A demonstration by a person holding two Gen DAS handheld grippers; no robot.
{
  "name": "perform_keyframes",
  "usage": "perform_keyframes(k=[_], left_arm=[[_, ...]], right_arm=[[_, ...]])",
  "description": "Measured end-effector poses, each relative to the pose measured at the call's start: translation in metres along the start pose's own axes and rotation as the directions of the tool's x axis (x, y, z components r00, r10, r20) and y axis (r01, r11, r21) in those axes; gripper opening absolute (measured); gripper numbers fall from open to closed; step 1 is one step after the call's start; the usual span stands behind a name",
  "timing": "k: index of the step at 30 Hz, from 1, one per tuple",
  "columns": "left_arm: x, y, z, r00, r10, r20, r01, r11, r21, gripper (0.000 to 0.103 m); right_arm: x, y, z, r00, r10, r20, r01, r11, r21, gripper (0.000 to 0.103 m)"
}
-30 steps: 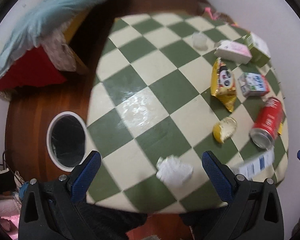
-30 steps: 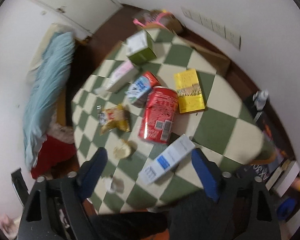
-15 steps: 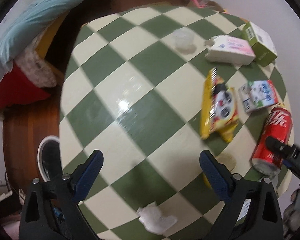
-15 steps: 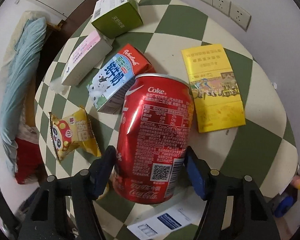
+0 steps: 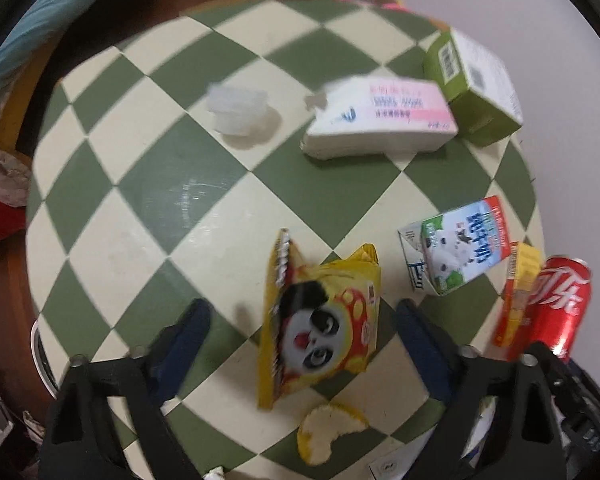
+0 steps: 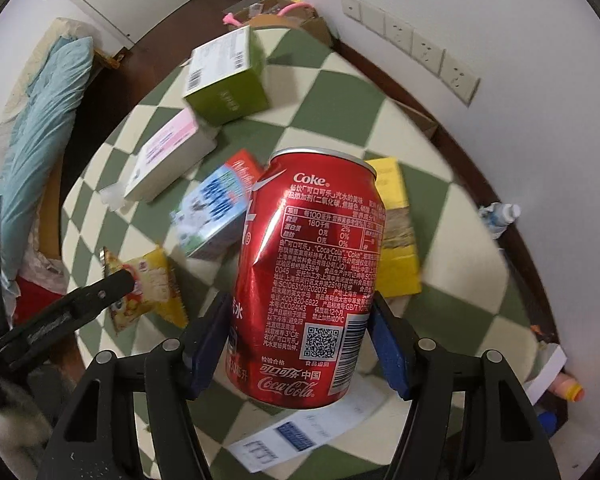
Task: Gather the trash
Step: 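Grasp the panda snack bag with the left tool while the right tool grasps the red Coke can, then carry the snack bag and Coke can over the white bin and release both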
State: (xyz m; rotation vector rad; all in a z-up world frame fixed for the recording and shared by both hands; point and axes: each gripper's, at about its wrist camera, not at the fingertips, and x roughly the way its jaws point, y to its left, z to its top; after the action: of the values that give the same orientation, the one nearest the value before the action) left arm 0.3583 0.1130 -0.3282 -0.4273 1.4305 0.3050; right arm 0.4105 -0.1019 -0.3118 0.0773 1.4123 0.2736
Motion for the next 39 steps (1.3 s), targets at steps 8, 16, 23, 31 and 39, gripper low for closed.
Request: perform_keyframes(k=[8,16,23,31,39], left_arm=[[-0.003,-0.010,-0.009,0.999,-0.025,0.031,0.024,0.999,0.026,0.037],[-0.040,-0.002,-0.036,0.983,0.085,0.165,-0.091,0.995,0.032,0.037],[-0.093,-0.004,-0.052,0.942,0.148,0.301,-0.161,0.987,0.020,0.036],[-0.166,0.025,-0.088,0.871,0.181,0.457,-0.195,0.981,-0.017,0.036],[-0.226,0.101,-0.142,0.815,0.237,0.529,-0.205,0.971,-0.120,0.036]], right_arm=[[0.011,-0.019,0.014,0.999,-0.020,-0.034,0.020,1.000,0.017,0.069],[0.007,-0.007,0.008,0.999,-0.037,-0.003,0.037,0.999,-0.038,0.069],[-0.011,0.007,-0.002,0.998,-0.035,0.051,0.039,0.996,-0.083,0.068],[-0.069,0.042,-0.028,0.984,0.040,0.173,-0.009,0.985,-0.173,0.068],[-0.123,0.110,-0.072,0.958,0.152,0.243,-0.070,0.946,-0.317,0.069]])
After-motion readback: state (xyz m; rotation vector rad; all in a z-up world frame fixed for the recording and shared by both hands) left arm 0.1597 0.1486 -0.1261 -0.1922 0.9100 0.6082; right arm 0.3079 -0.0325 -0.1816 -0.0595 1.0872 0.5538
